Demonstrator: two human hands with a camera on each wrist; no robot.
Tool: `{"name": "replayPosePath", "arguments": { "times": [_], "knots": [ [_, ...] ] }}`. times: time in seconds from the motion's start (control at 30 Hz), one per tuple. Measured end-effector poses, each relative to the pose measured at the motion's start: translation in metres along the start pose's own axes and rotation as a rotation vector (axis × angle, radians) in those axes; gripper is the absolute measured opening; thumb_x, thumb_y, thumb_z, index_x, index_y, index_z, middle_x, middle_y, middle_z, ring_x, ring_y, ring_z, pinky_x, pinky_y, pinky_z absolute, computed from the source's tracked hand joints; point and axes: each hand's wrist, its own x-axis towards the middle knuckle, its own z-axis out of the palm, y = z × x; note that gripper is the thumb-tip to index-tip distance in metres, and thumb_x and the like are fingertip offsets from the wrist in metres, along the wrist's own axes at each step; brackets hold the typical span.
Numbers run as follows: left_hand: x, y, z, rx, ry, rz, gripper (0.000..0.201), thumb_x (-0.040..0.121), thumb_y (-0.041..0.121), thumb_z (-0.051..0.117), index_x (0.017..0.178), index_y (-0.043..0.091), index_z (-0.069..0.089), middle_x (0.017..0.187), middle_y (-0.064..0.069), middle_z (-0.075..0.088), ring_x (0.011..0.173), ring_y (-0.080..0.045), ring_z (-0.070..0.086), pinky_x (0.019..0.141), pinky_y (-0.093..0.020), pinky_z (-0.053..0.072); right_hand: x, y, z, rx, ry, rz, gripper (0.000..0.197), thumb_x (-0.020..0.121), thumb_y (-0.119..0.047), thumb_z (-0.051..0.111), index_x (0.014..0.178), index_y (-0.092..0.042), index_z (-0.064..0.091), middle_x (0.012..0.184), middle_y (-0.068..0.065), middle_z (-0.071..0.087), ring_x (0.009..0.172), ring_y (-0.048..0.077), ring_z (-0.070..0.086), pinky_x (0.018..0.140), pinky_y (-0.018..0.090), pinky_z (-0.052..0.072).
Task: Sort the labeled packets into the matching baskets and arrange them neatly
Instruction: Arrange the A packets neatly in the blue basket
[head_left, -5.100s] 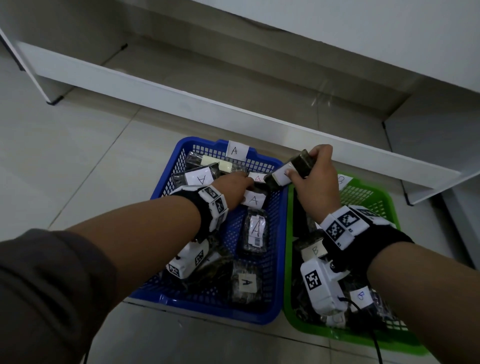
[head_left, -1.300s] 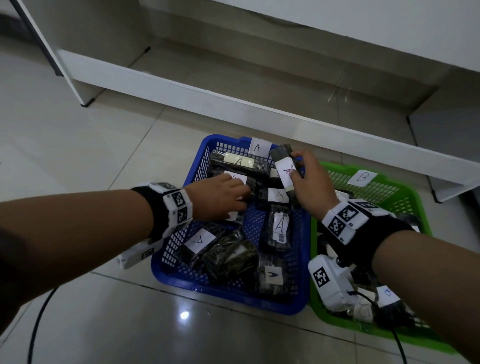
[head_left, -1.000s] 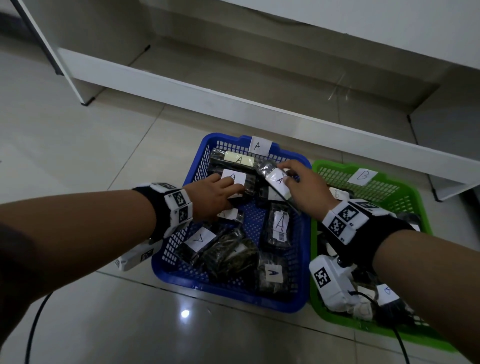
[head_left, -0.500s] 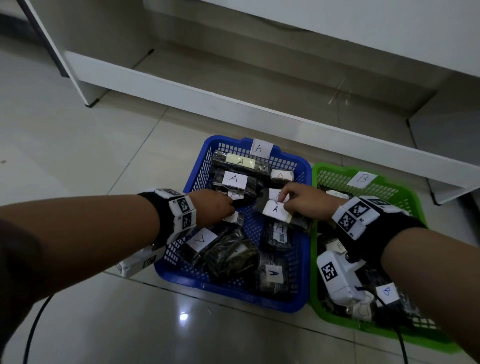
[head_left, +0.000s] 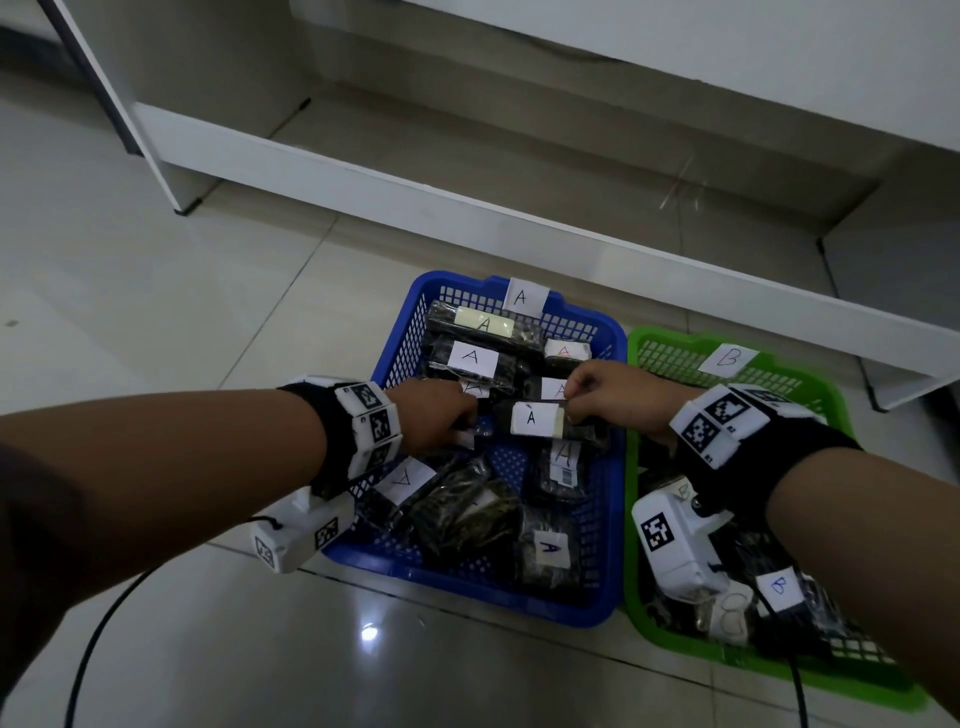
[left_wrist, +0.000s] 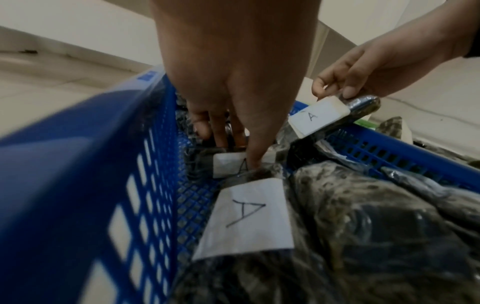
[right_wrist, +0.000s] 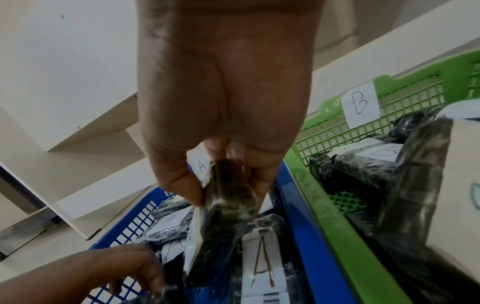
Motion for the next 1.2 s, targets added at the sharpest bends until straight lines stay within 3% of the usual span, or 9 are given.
{"name": "replayPosePath", "arguments": {
  "times": [0.13,0.23,0.3,0.43,0.53,0.7,0.93,1.03,1.2],
  "knots": [
    [-0.008,-0.007,-0.018,-0.118,-0.037,-0.004,0.028,0.096,0.020,0.047,0.123,0.014,0.054,0.120,-0.006,0.059,0.103,-0.019,0.055,0.089,-0.030,0.044,0.001,-0.007,0.003,0.054,-0.015,-0.038,0.015,0.078,-0.013,0.069,0.092,-0.014,0.067,0.084,-0.003,0.061,0.082,0.018,0.056,0.072,0.030,0.046],
    [-0.017,-0.016,-0.038,-0.250,-0.046,-0.016,0.031,0.099,0.020,0.042,0.127,0.012,0.053,0.106,-0.001,0.058,0.075,-0.001,0.050,0.065,-0.012,0.037,0.004,-0.014,0.014,0.134,0.036,-0.034,0.014,0.079,-0.009,0.070,0.092,-0.010,0.066,0.079,0.001,0.060,0.071,0.016,0.054,0.062,0.027,0.043],
    [-0.023,-0.024,-0.050,-0.381,0.029,-0.054,0.030,0.100,0.019,0.041,0.126,0.012,0.054,0.097,0.000,0.058,0.070,0.003,0.046,0.058,-0.010,0.035,0.008,-0.019,0.028,0.222,0.055,-0.013,0.012,0.081,-0.008,0.068,0.086,-0.013,0.059,0.074,0.004,0.058,0.061,0.017,0.051,0.055,0.027,0.042],
    [-0.033,-0.040,-0.062,-0.643,0.208,-0.164,0.029,0.099,0.016,0.041,0.124,0.012,0.056,0.100,-0.006,0.060,0.080,-0.014,0.055,0.061,-0.018,0.044,0.018,-0.027,0.060,0.136,0.133,-0.006,0.015,0.087,-0.018,0.064,0.091,-0.015,0.050,0.084,0.004,0.055,0.072,0.019,0.051,0.063,0.029,0.040],
    [-0.036,-0.047,-0.059,-0.706,0.183,-0.204,0.029,0.099,0.016,0.043,0.124,0.012,0.056,0.104,-0.010,0.061,0.090,-0.022,0.060,0.070,-0.029,0.053,0.017,-0.030,0.076,0.010,0.222,0.027,0.017,0.089,-0.020,0.061,0.096,-0.013,0.048,0.096,0.008,0.056,0.085,0.023,0.052,0.067,0.028,0.037],
    [-0.037,-0.047,-0.054,-0.693,0.155,-0.215,0.030,0.098,0.019,0.045,0.126,0.013,0.055,0.113,-0.010,0.062,0.097,-0.021,0.060,0.082,-0.032,0.050,0.015,-0.029,0.090,-0.062,0.133,0.022,0.024,0.087,-0.017,0.063,0.107,-0.010,0.051,0.105,0.010,0.059,0.095,0.027,0.057,0.072,0.030,0.042],
    [-0.037,-0.046,-0.054,-0.661,0.140,-0.209,0.031,0.099,0.020,0.045,0.127,0.013,0.054,0.118,-0.011,0.061,0.105,-0.025,0.059,0.088,-0.034,0.048,0.023,-0.033,0.091,-0.029,0.343,0.046,0.018,0.085,-0.009,0.063,0.081,-0.015,0.046,0.106,0.017,0.059,0.091,0.029,0.056,0.072,0.031,0.042],
    [-0.036,-0.046,-0.052,-0.630,0.134,-0.191,0.034,0.099,0.021,0.045,0.130,0.012,0.053,0.120,-0.009,0.060,0.105,-0.022,0.058,0.085,-0.029,0.047,0.023,-0.035,0.092,-0.093,0.243,0.059,0.015,0.089,-0.011,0.058,0.075,-0.014,0.059,0.110,0.015,0.065,0.102,0.028,0.059,0.083,0.031,0.045],
    [-0.030,-0.046,-0.046,-0.562,0.139,-0.144,0.032,0.097,0.023,0.048,0.127,0.015,0.052,0.112,-0.002,0.060,0.082,-0.005,0.052,0.061,-0.010,0.038,0.017,-0.031,0.087,-0.129,0.134,-0.008,0.024,0.091,-0.009,0.055,0.109,-0.006,0.070,0.116,0.008,0.067,0.106,0.024,0.061,0.092,0.028,0.046]
  ]
}}
